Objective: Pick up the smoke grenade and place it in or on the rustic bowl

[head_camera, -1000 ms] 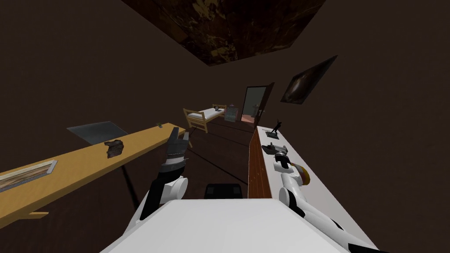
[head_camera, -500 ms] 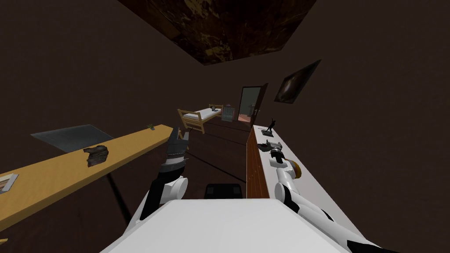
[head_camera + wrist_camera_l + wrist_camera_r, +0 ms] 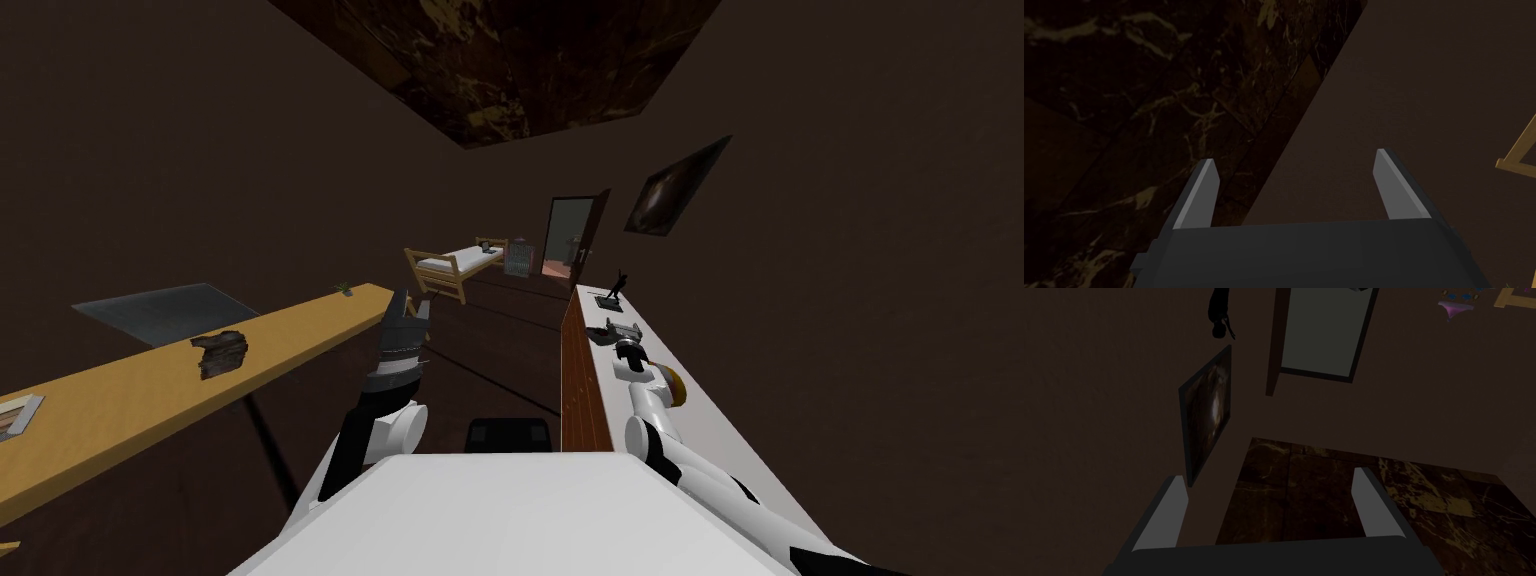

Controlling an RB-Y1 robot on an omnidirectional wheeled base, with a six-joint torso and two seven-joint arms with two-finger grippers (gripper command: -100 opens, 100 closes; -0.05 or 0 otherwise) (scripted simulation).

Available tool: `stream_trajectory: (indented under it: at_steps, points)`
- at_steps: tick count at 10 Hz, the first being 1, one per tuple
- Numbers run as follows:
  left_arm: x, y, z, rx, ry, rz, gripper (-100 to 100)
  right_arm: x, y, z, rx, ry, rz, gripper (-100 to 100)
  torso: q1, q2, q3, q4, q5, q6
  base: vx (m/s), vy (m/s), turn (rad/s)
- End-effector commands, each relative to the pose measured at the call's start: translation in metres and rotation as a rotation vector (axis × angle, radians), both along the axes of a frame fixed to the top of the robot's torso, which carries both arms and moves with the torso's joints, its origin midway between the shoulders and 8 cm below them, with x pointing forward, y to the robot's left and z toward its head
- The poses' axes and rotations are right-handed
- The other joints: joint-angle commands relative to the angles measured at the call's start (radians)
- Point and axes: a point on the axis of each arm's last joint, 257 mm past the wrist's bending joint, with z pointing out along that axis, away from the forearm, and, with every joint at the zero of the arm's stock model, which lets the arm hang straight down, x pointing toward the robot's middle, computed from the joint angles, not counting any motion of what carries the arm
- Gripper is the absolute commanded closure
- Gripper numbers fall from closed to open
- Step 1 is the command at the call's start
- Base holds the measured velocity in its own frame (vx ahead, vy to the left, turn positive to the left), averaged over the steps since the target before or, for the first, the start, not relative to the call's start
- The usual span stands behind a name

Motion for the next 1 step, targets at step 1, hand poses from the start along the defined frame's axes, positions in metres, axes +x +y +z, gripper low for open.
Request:
stream_trajectory:
  at_steps: [1]
  points:
    - [0.0,0.0,0.0,0.0,0.0,0.0,0,0.0,0.0,0.0,0.0,0.0,0.0,0,0.0,0.0,0.0,0.0,0.0,0.0,0.0,0.0,0.0]
